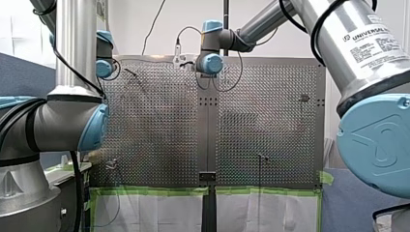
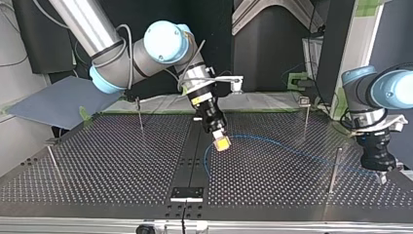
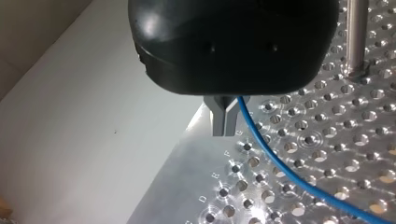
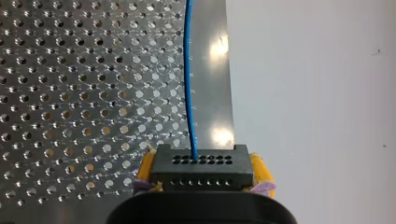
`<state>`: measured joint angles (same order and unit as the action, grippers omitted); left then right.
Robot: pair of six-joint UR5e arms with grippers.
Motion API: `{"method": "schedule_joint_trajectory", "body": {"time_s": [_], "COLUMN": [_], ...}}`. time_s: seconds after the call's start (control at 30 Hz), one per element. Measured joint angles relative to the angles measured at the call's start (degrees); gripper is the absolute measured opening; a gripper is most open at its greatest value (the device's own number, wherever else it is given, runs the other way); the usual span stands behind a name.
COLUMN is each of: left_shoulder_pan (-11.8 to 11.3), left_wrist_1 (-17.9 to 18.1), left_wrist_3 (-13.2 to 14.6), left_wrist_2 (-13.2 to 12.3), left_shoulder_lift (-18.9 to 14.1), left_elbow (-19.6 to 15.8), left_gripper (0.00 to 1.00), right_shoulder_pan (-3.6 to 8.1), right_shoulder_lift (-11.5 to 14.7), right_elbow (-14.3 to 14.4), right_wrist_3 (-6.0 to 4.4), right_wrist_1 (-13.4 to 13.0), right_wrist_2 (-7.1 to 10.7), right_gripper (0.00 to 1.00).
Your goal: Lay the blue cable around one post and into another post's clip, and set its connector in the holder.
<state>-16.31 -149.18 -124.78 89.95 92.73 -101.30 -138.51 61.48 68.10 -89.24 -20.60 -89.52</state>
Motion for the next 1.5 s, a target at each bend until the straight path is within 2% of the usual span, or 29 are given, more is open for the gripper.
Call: {"method": "schedule_joint_trajectory", "body": {"time_s": [0.27,0.47,0.73,0.97,1.1,1.37,1.4,1.43,1.47,1.5], "left_shoulder_pan": [1.04,2.37,3.29,4.25,4.70,5.43,5.53,5.63,5.76,5.85], "left_wrist_1": [-0.02,-0.08,-0.96,-1.33,-1.13,1.12,1.20,1.27,1.35,1.39], "left_wrist_3": [0.26,0.60,0.65,0.65,0.41,-1.09,-1.13,-1.17,-1.18,-1.20], "left_wrist_2": [-1.02,-1.52,-0.51,0.18,0.27,0.12,0.10,0.07,-0.03,-0.13], "left_shoulder_lift": [2.61,4.71,5.79,6.09,6.14,6.12,6.12,6.12,6.12,6.11], "left_elbow": [-0.01,-0.01,-0.26,-0.77,-1.34,-3.10,-3.13,-3.16,-3.18,-3.20], "left_gripper": [0.00,0.00,0.00,0.00,0.00,0.00,0.04,0.14,0.14,0.23], "right_shoulder_pan": [0.23,0.68,2.14,3.76,4.80,6.13,6.32,6.47,6.61,6.80], "right_shoulder_lift": [-0.91,-1.44,-1.70,-1.85,-1.86,-1.88,-1.88,-1.88,-1.88,-1.89], "right_elbow": [-0.69,-0.71,-0.62,0.81,2.90,6.70,7.27,7.68,8.09,8.65], "right_wrist_3": [-0.25,-1.87,-2.52,-2.15,-2.83,-4.53,-4.61,-4.64,-4.62,-4.57], "right_wrist_1": [0.27,0.38,2.25,4.97,3.76,0.14,-0.43,-0.85,-1.26,-1.82], "right_wrist_2": [0.10,-0.06,-2.00,-3.01,-3.25,-3.46,-3.51,-3.57,-3.63,-3.72], "right_gripper": [0.00,0.00,0.00,0.00,0.00,0.00,0.00,0.00,0.00,0.00]}}
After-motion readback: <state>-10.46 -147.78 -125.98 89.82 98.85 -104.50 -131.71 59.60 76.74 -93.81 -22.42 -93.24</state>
